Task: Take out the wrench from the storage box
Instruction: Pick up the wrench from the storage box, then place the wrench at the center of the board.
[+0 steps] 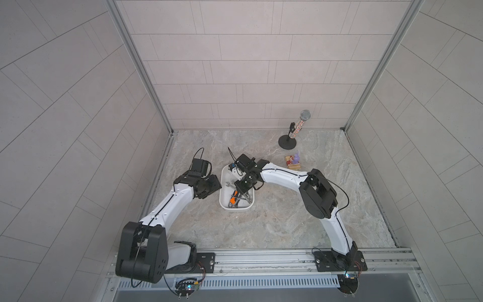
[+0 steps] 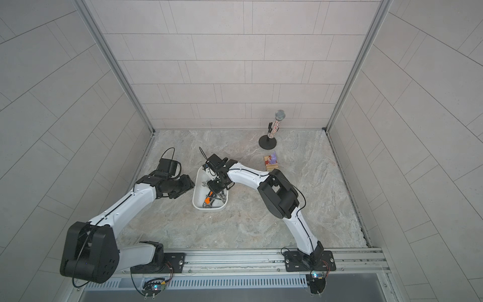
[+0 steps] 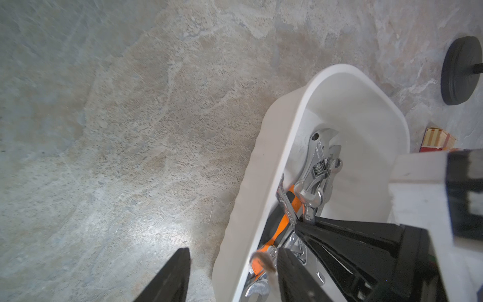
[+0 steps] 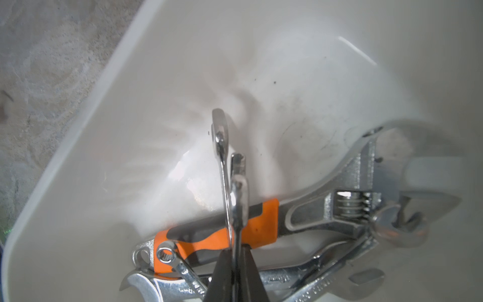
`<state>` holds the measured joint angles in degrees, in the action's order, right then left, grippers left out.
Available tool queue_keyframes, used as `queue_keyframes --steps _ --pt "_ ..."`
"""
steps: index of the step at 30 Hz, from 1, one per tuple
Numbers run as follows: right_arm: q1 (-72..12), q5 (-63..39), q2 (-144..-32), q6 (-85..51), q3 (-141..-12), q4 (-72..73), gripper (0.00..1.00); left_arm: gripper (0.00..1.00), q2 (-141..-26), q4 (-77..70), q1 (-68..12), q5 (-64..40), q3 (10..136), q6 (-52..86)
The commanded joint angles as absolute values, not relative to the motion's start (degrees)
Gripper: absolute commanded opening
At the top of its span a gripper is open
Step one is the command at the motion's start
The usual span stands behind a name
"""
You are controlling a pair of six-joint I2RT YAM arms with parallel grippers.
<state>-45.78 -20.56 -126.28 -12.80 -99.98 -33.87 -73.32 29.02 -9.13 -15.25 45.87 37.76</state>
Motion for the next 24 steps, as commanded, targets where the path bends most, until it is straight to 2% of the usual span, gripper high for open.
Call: queue_keyframes --steps 1,15,18,24 --pt "-45.2 -20.2 -126.1 -14.4 -101.6 -34.6 0.00 0.60 -72.3 29.1 -8.8 -15.0 47.0 38.2" --pt "-43.9 -23.4 -126.2 -19.0 -102.9 -30.9 0.00 0.60 -72.5 28.7 -8.8 -15.7 46.9 38.3" --pt "-43.5 -24.5 -125.8 -20.3 -103.4 -29.7 0.00 0.63 -72.5 28.6 -8.8 -15.8 46.9 38.1" --pt "-42.5 -27.3 -120.0 -23.7 -102.8 -25.8 0.00 0.64 -72.5 28.3 -9.1 -15.7 47.0 36.9"
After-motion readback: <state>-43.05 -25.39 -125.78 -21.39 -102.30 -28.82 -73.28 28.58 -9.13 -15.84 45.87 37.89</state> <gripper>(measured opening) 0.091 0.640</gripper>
